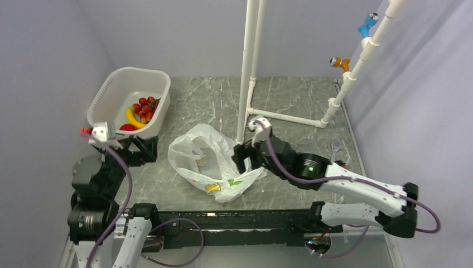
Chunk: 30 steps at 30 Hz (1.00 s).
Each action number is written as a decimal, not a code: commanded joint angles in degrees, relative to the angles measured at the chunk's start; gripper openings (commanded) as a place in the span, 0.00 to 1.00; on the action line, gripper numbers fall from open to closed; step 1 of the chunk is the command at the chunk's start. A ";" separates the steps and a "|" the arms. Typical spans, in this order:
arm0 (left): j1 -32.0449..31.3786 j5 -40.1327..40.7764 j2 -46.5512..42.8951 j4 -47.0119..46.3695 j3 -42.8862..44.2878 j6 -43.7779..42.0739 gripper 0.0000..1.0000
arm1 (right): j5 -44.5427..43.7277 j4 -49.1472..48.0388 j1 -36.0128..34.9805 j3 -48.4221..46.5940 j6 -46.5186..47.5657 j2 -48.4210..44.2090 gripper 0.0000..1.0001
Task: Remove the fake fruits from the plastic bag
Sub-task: Reset both arms
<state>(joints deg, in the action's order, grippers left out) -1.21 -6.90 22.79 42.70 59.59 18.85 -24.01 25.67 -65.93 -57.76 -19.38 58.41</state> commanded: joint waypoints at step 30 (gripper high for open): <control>0.03 -9.47 -32.21 1.44 -16.81 9.98 0.99 | -19.37 7.92 0.06 22.50 -19.60 -43.51 1.00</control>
<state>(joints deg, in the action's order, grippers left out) -1.23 -15.75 0.21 45.17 41.47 28.67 -40.60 35.46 -65.87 -35.86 -36.93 16.93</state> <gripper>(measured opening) 0.994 0.993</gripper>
